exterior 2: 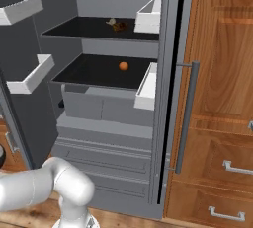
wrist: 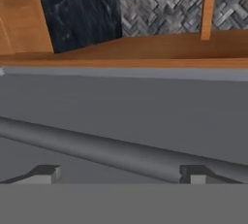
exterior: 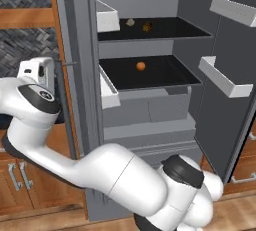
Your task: Place the sweet potato in the correct fridge rack based on whether it is a fruit or vegetable. Finally, close the fridge door.
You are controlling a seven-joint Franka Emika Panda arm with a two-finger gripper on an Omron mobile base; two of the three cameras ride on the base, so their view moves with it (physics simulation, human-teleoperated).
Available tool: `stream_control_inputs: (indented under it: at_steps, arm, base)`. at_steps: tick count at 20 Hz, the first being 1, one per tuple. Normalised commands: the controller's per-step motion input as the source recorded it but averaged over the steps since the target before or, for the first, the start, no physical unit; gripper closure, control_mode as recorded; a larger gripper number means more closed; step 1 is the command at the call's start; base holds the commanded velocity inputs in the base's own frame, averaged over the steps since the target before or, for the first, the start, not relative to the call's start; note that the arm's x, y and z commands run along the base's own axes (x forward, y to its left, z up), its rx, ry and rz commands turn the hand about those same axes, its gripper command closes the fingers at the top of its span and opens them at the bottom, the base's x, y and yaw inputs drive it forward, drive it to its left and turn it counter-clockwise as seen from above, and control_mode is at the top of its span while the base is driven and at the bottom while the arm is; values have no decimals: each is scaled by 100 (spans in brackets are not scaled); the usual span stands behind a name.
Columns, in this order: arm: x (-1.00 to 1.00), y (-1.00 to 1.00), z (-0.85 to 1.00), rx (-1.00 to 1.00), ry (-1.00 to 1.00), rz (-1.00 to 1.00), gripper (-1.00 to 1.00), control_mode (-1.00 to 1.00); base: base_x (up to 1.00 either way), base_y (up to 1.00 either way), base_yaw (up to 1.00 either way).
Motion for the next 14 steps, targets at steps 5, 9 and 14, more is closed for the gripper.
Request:
stream_control_inputs:
  at_steps: [5,9,14]
  arm:
    - [24,-100,-18,0,8,0,-100,-100]
    - [32,-100,-22,0,2,0,-100,-100]
    - [37,-100,-19,0,0,0,-100,-100]
  base:
    - [0,0,0]
    - [0,0,0]
    - [0,0,0]
